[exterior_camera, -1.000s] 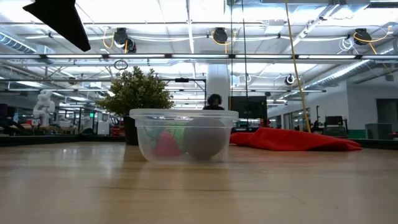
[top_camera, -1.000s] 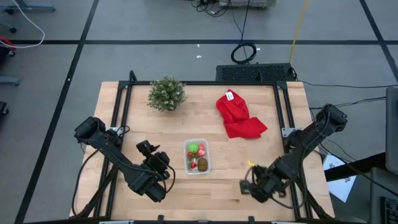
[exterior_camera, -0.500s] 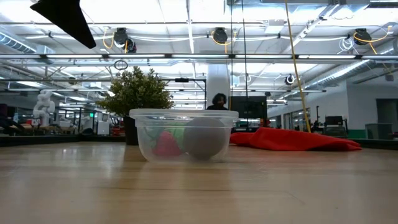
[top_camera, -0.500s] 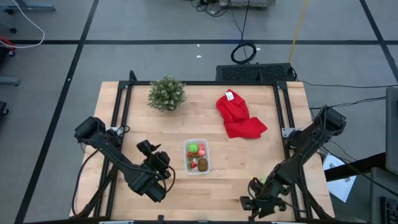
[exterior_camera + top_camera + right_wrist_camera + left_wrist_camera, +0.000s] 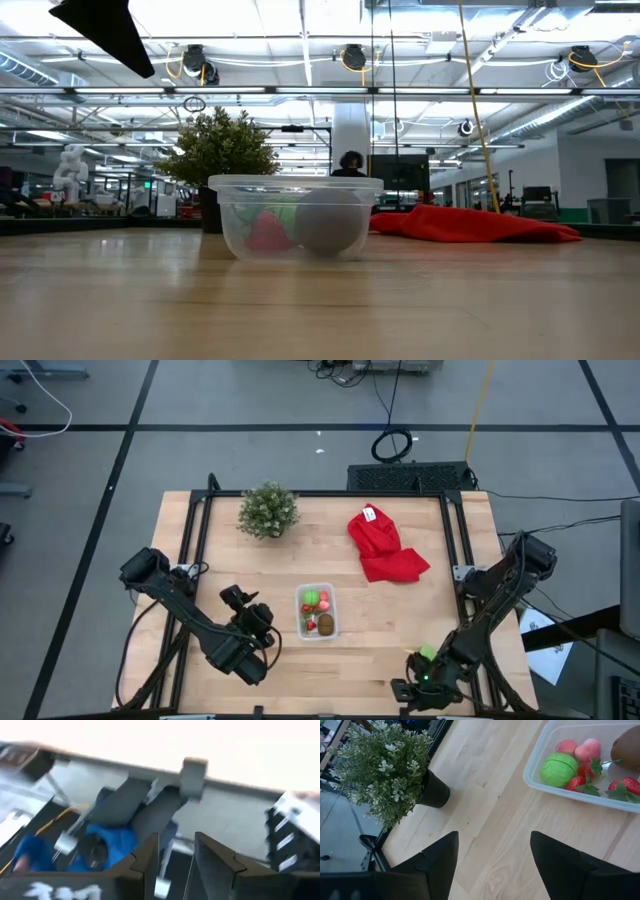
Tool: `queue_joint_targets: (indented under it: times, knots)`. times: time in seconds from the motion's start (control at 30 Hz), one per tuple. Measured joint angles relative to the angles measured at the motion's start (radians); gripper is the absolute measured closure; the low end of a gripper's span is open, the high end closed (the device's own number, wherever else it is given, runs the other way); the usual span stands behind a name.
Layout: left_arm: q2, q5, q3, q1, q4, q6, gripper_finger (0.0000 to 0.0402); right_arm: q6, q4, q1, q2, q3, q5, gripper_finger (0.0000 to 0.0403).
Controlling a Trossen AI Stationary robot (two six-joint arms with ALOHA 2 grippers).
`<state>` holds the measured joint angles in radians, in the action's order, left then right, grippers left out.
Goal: Pick and placing Produce into tupperware
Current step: Put the green starfruit into the transparent bin
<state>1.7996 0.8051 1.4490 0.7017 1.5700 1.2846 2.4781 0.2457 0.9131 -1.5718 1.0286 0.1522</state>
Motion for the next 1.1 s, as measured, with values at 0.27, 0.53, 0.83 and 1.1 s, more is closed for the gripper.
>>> queue_joint_targets:
  times: [0.27, 0.53, 0.83, 1.1]
  knots:
    - [0.000, 0.007, 0.000, 0.000, 0.000, -0.003, 0.0149, 0.006, 0.012, 0.019, -0.013, 0.008, 0.004, 0.0300]
    - [0.000, 0.019, 0.000, 0.000, 0.000, 0.001, 0.0149, 0.014, 0.013, 0.016, -0.013, 0.023, 0.000, 0.0287]
    - [0.000, 0.019, 0.000, 0.000, 0.000, 0.002, 0.0149, 0.017, -0.034, 0.016, -0.013, 0.023, -0.001, 0.0239]
    - [0.000, 0.018, 0.000, 0.000, 0.000, 0.004, 0.0149, 0.017, -0.048, 0.016, -0.013, 0.023, -0.001, 0.0189]
